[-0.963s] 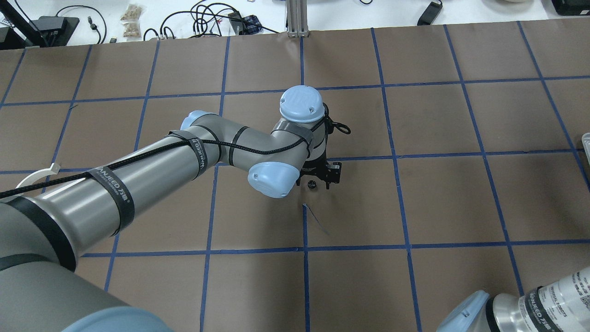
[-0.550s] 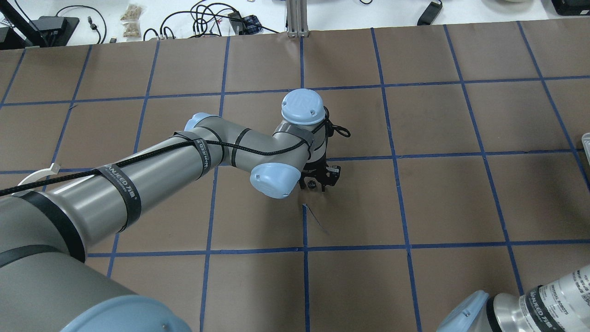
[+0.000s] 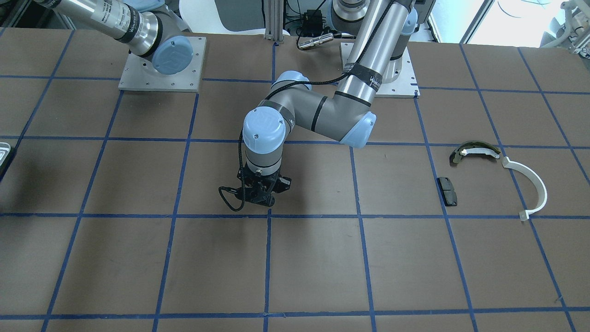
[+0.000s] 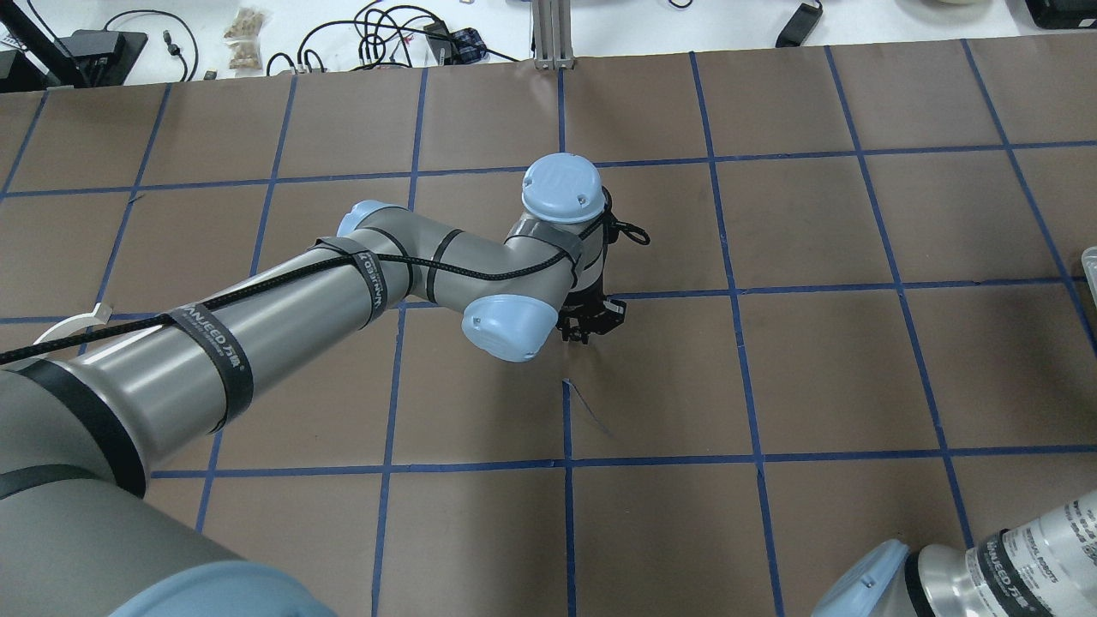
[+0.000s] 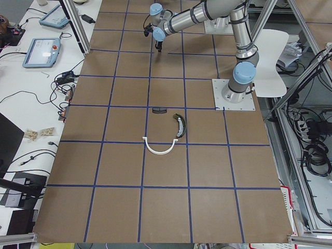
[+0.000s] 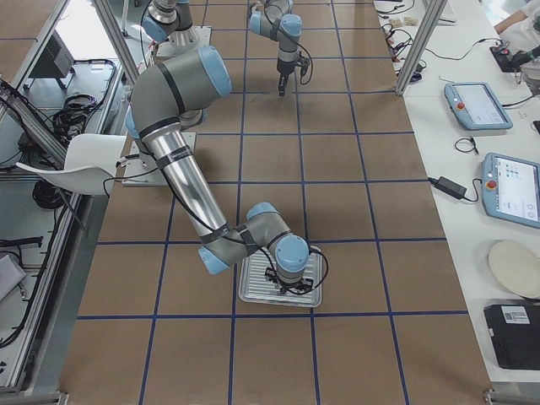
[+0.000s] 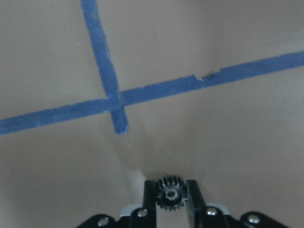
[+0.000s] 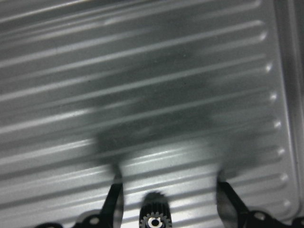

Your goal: Place bearing gear from tray to pile

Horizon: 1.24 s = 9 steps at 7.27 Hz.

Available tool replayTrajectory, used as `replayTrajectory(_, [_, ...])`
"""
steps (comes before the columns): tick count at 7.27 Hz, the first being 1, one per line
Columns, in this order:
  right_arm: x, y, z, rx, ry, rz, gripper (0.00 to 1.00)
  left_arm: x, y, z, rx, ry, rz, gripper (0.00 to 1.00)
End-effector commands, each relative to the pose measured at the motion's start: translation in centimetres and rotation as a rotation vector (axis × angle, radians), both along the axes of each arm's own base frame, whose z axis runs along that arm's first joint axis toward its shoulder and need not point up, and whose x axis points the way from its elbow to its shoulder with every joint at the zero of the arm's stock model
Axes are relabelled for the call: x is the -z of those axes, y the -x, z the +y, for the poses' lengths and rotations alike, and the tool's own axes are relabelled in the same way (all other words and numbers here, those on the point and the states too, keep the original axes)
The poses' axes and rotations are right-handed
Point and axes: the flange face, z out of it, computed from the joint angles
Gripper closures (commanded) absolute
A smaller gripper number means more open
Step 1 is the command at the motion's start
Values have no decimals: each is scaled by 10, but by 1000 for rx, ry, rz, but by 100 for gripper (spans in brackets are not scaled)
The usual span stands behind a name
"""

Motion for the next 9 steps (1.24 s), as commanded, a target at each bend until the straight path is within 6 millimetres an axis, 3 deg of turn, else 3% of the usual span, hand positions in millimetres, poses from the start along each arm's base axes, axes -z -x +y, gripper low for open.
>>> replayTrajectory(1, [-4,0,1,25,-3,9,100,-18,-36,-18,-20,-15,-15,100])
replayTrajectory(3, [-8,-2,2,94,-47,34,100,-43,-113,-46,-64,-50,-41,100])
replayTrajectory(4, [-25,-23,-16,105,-41,43,100,-57,-165,-58,-108,-67,-96,100])
replayTrajectory(5, [-65,-55,-32,111,-52,76,100,-64,-221,-68,-103,-100,-98,100])
replayTrajectory(6, [-100,-97,-44,220,-71,45,100,-70,-282,-72,-68,-113,-149,100])
replayTrajectory(7, [-116,-143,-61,321,-74,20,100,-65,-326,-69,-32,-140,-141,100])
replayTrajectory(8, [-115,-197,-91,364,-59,-2,100,-57,-368,-61,-64,-159,-136,100])
replayTrajectory(9, [-106,-263,-116,460,-77,-7,100,-56,-418,-55,-88,-174,-116,100])
